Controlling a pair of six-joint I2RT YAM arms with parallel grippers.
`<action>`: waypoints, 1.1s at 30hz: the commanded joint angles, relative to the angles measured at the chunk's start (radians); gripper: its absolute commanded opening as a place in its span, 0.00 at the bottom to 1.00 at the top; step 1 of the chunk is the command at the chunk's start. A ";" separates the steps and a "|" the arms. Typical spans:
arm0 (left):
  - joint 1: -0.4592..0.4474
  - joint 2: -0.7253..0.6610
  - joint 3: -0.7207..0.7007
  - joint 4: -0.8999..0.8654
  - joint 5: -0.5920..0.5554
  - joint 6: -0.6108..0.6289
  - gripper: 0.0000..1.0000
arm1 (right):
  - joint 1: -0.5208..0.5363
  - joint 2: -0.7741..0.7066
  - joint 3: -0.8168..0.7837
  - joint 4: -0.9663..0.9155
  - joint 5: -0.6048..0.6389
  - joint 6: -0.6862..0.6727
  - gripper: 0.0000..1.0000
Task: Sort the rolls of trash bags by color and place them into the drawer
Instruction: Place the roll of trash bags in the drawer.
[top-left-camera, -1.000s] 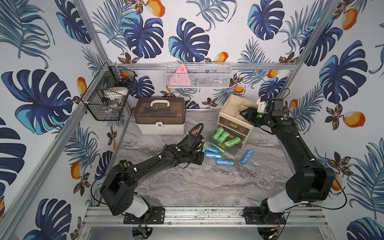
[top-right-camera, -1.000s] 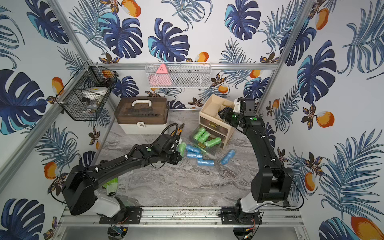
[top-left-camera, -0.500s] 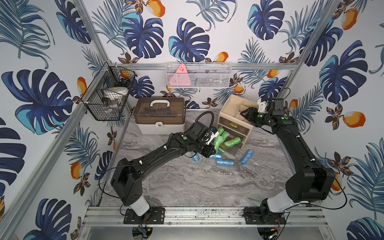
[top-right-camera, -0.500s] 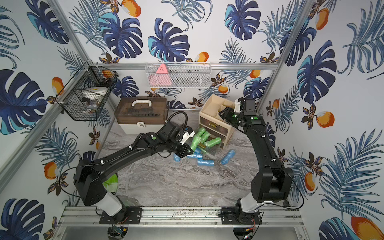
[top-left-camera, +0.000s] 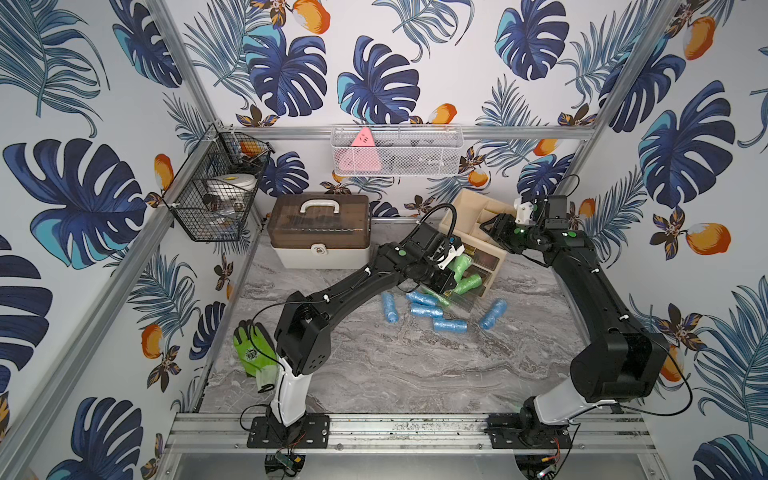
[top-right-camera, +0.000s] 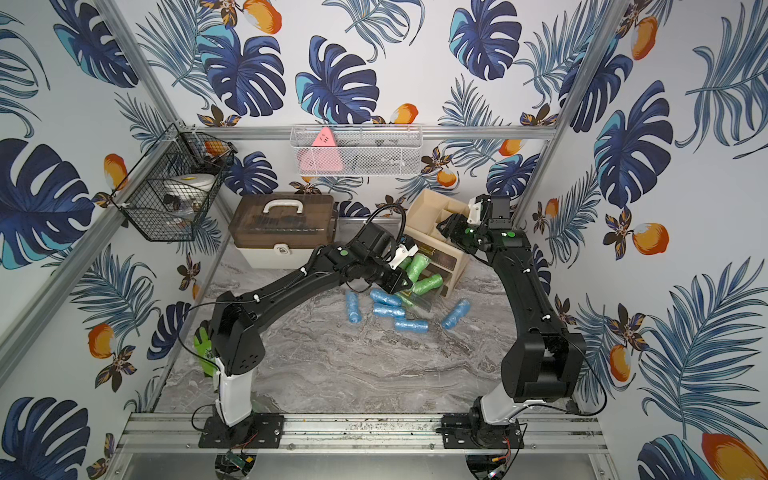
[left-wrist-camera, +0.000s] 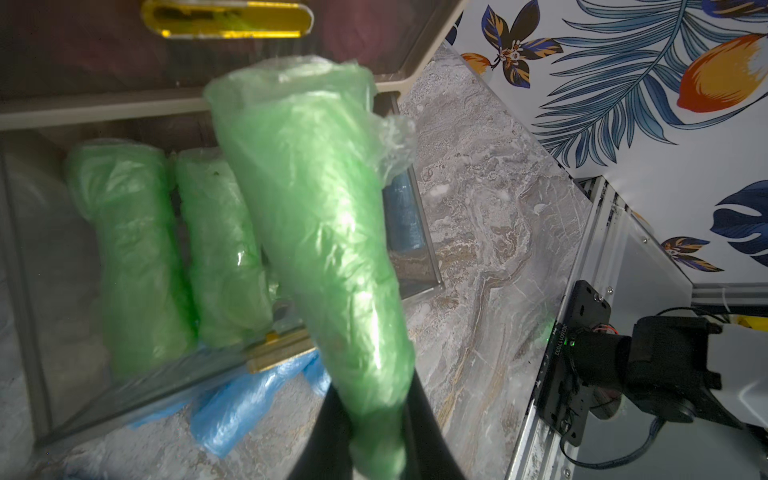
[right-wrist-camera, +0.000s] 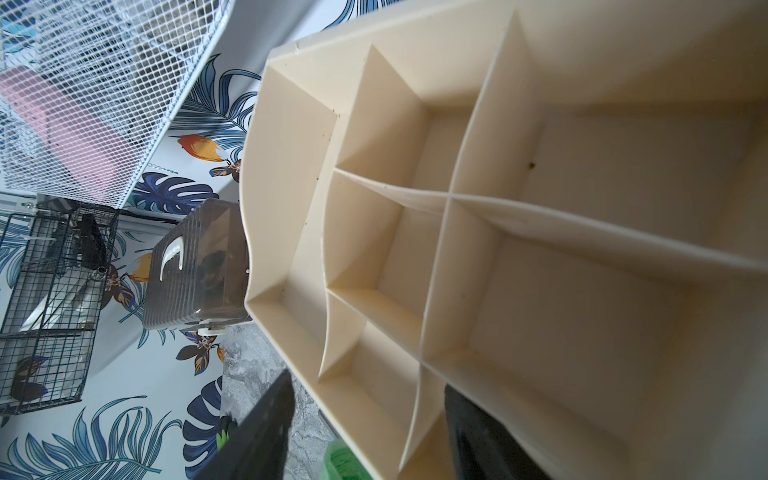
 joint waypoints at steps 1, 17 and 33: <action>-0.001 0.046 0.054 -0.037 -0.024 0.044 0.10 | -0.003 0.004 0.001 -0.009 0.018 -0.006 0.60; -0.005 0.120 0.093 -0.003 -0.136 0.041 0.37 | -0.009 -0.003 -0.010 -0.003 0.012 -0.002 0.60; -0.002 -0.028 -0.016 0.066 -0.233 -0.020 0.52 | -0.009 -0.008 -0.012 -0.004 0.012 0.000 0.60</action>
